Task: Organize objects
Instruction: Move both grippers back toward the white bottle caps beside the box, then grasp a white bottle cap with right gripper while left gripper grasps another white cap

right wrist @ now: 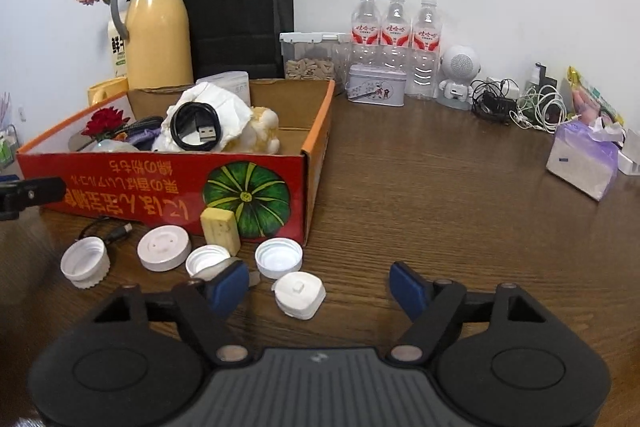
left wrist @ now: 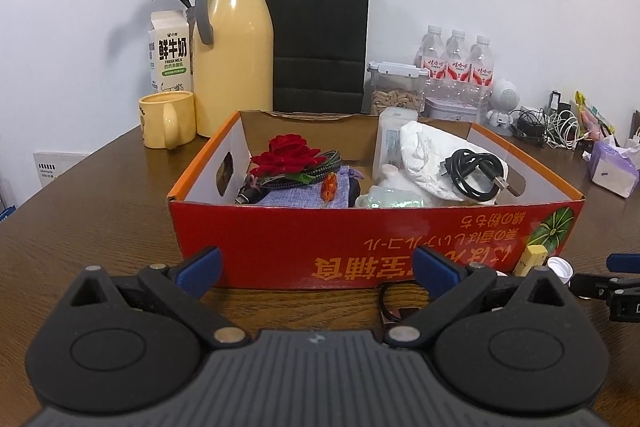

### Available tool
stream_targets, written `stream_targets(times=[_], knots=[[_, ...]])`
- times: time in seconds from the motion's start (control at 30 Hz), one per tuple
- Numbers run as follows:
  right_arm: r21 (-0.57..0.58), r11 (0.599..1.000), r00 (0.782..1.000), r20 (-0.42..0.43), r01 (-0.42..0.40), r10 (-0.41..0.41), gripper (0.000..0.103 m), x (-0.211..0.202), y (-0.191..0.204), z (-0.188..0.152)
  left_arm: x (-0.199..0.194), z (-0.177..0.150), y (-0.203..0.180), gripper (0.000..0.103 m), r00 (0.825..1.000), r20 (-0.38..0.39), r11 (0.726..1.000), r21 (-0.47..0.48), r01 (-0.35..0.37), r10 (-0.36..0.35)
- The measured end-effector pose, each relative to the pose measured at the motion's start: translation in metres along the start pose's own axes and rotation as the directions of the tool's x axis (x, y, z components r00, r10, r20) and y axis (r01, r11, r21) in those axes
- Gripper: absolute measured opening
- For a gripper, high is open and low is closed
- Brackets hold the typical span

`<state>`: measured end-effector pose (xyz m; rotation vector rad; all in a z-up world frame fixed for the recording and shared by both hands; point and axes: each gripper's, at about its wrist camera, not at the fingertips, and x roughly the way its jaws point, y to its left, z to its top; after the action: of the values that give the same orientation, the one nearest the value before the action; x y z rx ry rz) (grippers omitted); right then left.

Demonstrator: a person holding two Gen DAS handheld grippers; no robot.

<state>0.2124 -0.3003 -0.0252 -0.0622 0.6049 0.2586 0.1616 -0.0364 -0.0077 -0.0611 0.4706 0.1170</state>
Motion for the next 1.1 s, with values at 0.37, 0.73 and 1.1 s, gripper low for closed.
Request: stream_targets(times=[0.37,0.73,1.1], knots=[[0.034,0.998,0.998,-0.032,-0.044,0.045,0.027,0.006,-0.004,-0.001,0.000,-0.002,0.000,0.103,1.000,-0.001,1.000,0.004,-0.006,0.006],[0.040,0.998,0.999,0.007,-0.038,0.038,0.027,-0.001,-0.005,-0.001,-0.001,-0.003,-0.001,0.103,1.000,0.003,1.000,0.004,-0.012,0.012],[0.026,0.999,0.997,0.067,-0.029,0.027,0.027,-0.009,-0.001,0.000,-0.003,-0.007,-0.009,0.103,1.000,-0.009,1.000,0.012,0.002,-0.002]])
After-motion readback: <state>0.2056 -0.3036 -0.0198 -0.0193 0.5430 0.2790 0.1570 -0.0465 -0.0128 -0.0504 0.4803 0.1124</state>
